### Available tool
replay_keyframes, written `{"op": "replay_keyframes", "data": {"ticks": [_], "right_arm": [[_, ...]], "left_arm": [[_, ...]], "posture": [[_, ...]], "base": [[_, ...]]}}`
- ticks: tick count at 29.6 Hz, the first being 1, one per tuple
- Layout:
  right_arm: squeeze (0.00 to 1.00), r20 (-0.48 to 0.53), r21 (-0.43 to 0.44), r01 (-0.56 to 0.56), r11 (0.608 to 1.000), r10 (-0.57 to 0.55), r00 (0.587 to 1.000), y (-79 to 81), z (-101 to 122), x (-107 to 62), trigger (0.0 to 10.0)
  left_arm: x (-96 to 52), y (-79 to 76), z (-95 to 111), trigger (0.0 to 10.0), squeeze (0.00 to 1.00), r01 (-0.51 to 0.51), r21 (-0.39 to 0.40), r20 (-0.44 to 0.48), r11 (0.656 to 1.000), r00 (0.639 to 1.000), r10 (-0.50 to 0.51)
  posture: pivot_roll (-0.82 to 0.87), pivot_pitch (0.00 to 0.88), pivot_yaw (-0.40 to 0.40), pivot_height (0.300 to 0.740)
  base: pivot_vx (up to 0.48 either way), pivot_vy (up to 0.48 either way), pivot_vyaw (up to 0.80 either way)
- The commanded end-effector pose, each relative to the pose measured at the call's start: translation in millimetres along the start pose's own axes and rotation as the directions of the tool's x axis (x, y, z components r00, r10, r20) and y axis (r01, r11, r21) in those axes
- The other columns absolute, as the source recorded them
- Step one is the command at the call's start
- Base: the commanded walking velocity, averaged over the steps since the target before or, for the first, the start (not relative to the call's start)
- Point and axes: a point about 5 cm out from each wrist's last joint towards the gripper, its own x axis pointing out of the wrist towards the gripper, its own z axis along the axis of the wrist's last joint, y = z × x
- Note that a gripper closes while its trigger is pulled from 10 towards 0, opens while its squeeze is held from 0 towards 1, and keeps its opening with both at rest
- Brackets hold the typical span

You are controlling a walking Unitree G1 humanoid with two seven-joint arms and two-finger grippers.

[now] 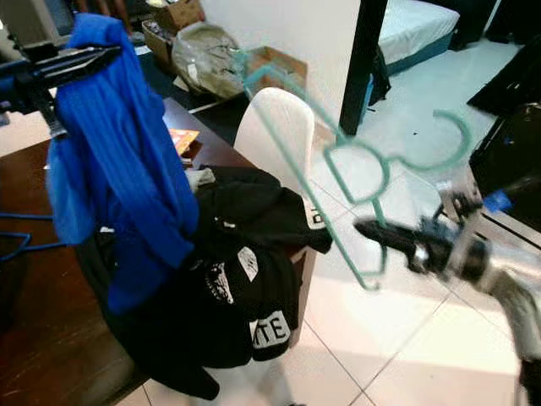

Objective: Hang hanger

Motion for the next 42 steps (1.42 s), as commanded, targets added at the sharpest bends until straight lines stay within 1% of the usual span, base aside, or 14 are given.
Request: {"op": "replay_keyframes", "data": {"ticks": [1,2,6,8,10,11,12,13,16,23,29,32,38,42], "right_arm": [[0.00,-0.047,-0.023,-0.104,0.994,0.103,0.994,15.1,3,1.1,10.0],[0.00,-0.047,-0.023,-0.104,0.994,0.103,0.994,15.1,3,1.1,10.0],[0.00,-0.098,-0.037,-0.189,0.981,0.185,0.978,25.1,1,10.3,10.0],[0.00,-0.162,-0.052,-0.275,0.960,0.264,0.951,36.3,-2,24.2,10.0],[0.00,-0.178,-0.064,-0.361,0.930,0.345,0.921,49.2,-1,40.2,10.0],[0.00,-0.178,-0.064,-0.361,0.930,0.345,0.921,49.2,-1,40.2,10.0],[0.00,-0.175,-0.074,-0.383,0.921,0.366,0.914,52.6,1,46.2,10.0],[0.00,-0.175,-0.074,-0.383,0.921,0.366,0.914,52.6,1,46.2,10.0],[0.00,-0.164,-0.096,-0.391,0.915,0.373,0.913,53.3,4,54.4,10.0],[0.00,-0.163,-0.126,-0.364,0.923,0.342,0.925,48.8,10,56.8,10.0],[0.00,-0.159,-0.139,-0.353,0.925,0.331,0.930,48.7,13,58.2,10.0],[0.00,-0.165,-0.138,-0.326,0.935,0.303,0.939,44.5,13,54.4,10.0],[0.00,-0.171,-0.137,-0.311,0.940,0.287,0.943,41.7,13,49.9,10.0],[0.00,-0.184,-0.137,-0.285,0.949,0.259,0.948,37.1,14,42.4,10.0]], "left_arm": [[-7.3,9.3,15,10.0,0.00,0.033,0.059,0.024,0.998,0.999,-0.035],[-7.3,9.3,15,10.0,0.00,0.033,0.059,0.024,0.998,0.999,-0.035],[-4.6,10.4,14,10.0,0.00,0.057,0.068,0.031,0.996,0.998,-0.059],[-3.3,10.6,12,10.0,0.00,0.063,0.071,0.032,0.996,0.997,-0.065],[-1.4,8.7,8,10.0,0.00,0.070,0.050,0.046,0.996,0.996,-0.073],[-1.4,8.7,8,10.0,0.00,0.070,0.050,0.046,0.996,0.996,-0.073],[-0.3,6.2,6,10.0,0.00,0.079,0.040,0.051,0.996,0.995,-0.081],[-0.3,6.2,6,10.0,0.00,0.079,0.040,0.051,0.996,0.995,-0.081],[1.9,0.3,2,10.0,0.00,0.105,0.024,0.060,0.994,0.993,-0.106],[1.7,-1.9,1,10.0,0.00,0.136,0.010,0.081,0.991,0.987,-0.136],[1.6,-3.8,1,10.0,0.00,0.150,0.013,0.088,0.989,0.985,-0.150],[0.6,-5.0,2,10.0,0.00,0.157,0.013,0.090,0.988,0.983,-0.157],[0.2,-6.5,3,10.0,0.00,0.163,0.014,0.089,0.986,0.982,-0.164],[0.9,-8.0,3,10.0,0.00,0.171,0.015,0.090,0.985,0.981,-0.171]], "posture": [[0.03,0.065,0.013,0.740],[0.03,0.065,0.013,0.740],[0.04,0.066,0.016,0.740],[0.04,0.068,0.022,0.740],[0.04,0.067,0.022,0.740],[0.04,0.067,0.022,0.740],[0.04,0.067,0.022,0.740],[0.04,0.067,0.022,0.740],[0.04,0.068,0.018,0.740],[0.03,0.071,0.013,0.740],[0.03,0.071,0.011,0.740],[0.03,0.073,0.010,0.740],[0.03,0.074,0.010,0.740],[0.03,0.073,0.011,0.740]], "base": [[0.000,0.000,0.00],[0.000,0.000,0.00],[0.000,0.000,0.00],[0.000,0.000,0.00],[0.000,0.000,0.00],[0.000,0.000,0.00],[0.000,0.000,0.00],[0.000,0.000,0.00],[0.000,0.000,0.00],[0.000,0.000,0.00],[0.000,0.000,0.00],[0.000,0.000,0.00],[0.000,0.000,0.00],[0.000,0.000,0.00]]}}
